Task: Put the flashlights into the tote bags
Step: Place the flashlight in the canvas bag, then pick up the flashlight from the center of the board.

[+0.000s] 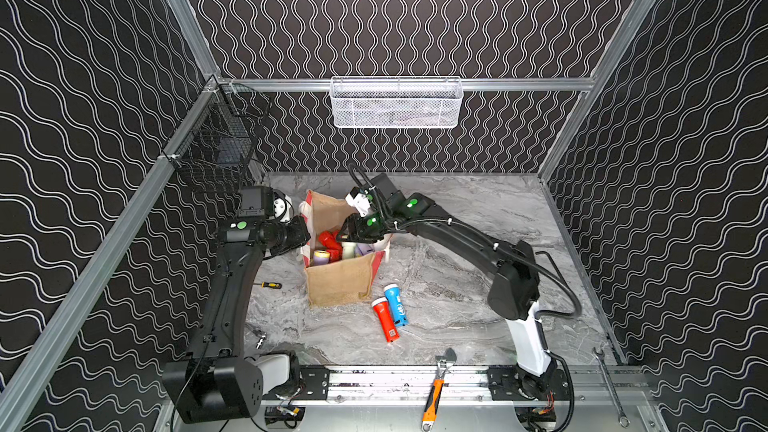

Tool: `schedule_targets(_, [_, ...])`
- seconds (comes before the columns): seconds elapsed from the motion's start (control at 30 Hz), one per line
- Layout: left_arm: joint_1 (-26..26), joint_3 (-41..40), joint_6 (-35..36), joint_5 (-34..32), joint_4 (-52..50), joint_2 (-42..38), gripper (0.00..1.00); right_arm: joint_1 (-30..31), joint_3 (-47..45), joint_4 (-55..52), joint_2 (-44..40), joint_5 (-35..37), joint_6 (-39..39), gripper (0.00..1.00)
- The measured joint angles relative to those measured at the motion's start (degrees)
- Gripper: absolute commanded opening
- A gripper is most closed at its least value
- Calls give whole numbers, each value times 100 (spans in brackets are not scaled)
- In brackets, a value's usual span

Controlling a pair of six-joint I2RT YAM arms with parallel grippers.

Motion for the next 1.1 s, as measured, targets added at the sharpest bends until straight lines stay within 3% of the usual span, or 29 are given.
schedule_targets(0.13, [-2, 50, 2, -37, -2, 17, 9, -125, -415, -17, -785, 221, -317, 48])
schedule_targets(0.4, [0, 52, 2, -90, -2, 42, 9, -275, -2072, 24, -2741, 927, -857, 50])
schedule_targets(0.6, [0, 37, 2, -133, 2, 63, 9, -282, -3427, -162, -3681, 1478, -1086, 50])
schedule_targets(0.77, [2, 59, 2, -155, -20, 79, 9, -280, -4385, -291, -3770, 1829, -896, 51])
schedule_targets(1.1, [2, 122, 4, -219, -125, 81, 9, -31, -5700, 308, -3512, 1670, -225, 54])
